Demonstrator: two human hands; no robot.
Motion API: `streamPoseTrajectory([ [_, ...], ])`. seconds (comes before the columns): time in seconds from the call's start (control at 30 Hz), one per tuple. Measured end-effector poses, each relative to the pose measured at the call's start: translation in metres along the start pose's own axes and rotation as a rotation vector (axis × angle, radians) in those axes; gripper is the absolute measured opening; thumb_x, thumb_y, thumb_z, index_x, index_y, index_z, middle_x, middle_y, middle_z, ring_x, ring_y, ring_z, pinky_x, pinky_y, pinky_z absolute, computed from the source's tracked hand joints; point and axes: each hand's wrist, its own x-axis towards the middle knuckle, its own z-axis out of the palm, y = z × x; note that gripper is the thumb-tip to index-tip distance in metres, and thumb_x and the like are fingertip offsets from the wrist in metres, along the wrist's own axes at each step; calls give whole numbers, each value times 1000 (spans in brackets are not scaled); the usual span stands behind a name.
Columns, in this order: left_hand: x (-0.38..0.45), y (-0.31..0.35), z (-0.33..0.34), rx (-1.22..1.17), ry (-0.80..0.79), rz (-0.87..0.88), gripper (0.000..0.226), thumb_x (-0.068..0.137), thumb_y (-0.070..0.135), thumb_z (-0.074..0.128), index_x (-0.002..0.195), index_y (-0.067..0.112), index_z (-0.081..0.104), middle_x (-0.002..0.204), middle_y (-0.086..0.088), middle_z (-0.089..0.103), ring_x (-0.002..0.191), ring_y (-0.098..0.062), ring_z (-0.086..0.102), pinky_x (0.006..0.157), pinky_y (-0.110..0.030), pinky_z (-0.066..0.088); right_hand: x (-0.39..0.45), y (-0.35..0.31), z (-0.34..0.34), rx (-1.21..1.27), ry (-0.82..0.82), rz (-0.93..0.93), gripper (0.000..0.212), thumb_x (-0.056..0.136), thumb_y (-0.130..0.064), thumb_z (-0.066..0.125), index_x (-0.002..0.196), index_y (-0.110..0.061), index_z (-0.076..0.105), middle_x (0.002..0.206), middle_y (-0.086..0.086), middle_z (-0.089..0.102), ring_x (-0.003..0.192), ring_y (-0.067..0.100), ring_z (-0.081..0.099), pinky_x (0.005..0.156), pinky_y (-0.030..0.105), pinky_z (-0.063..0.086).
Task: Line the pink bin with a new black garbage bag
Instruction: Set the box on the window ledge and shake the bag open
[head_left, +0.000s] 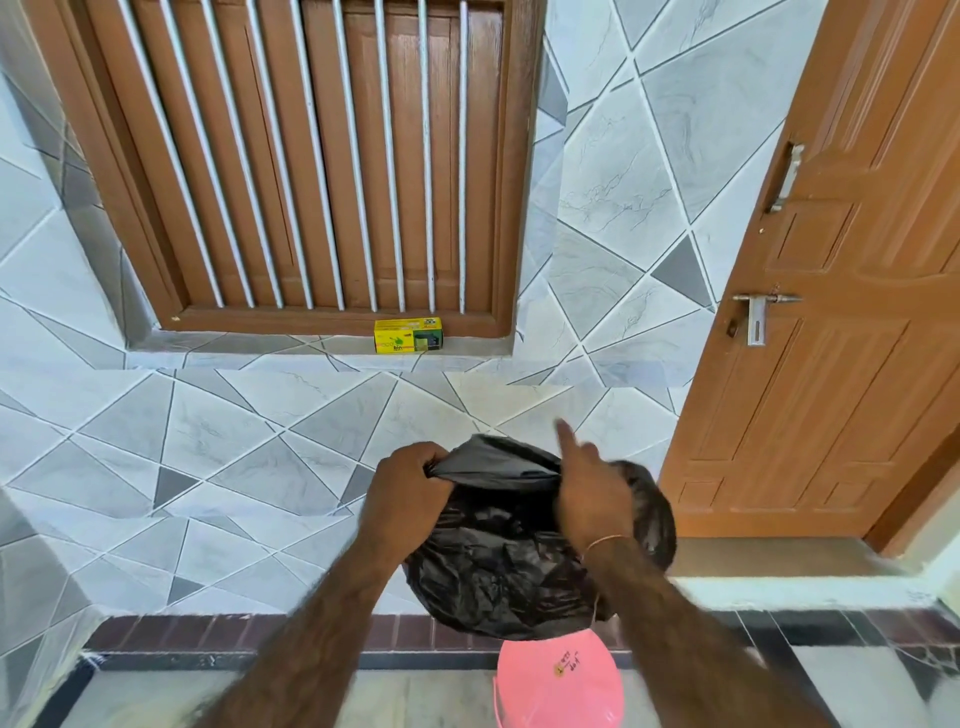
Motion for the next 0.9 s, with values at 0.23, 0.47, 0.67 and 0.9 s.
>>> streamPoseTrajectory([
  [0.23, -1, -44, -30, 281, 100, -241, 25, 76, 12, 51, 94, 25, 62, 95, -9, 70, 86, -33, 64, 73, -32, 49, 13, 100, -1, 209, -126, 552, 22, 79, -7, 55, 101, -6, 56, 108, 22, 62, 99, 40, 61, 82, 41, 52],
  [0.47, 0, -2, -4, 162, 80, -110, 17, 85, 21, 44, 91, 25, 59, 94, -3, 70, 85, -29, 64, 79, -36, 54, -42, -23, -18, 325, 402, -294, 18, 76, 1, 50, 86, -6, 63, 90, 11, 61, 88, 26, 54, 79, 35, 42],
  [0.67, -21, 26, -11, 154, -53, 84, 13, 85, 20, 46, 88, 23, 58, 89, 0, 68, 84, -27, 63, 76, -36, 54, 13, -10, 36, 429, -498, -23, 40, 96, -20, 46, 132, -3, 52, 138, 18, 53, 126, 32, 51, 109, 40, 37],
  [0.9, -10, -18, -39, 113, 33, -106, 23, 81, 5, 48, 90, 17, 64, 92, -4, 63, 87, -28, 60, 76, -31, 48, 46, 74, 21, 230, -441, 310, 44, 97, -37, 48, 129, -9, 55, 135, 10, 55, 126, 24, 50, 108, 33, 33],
])
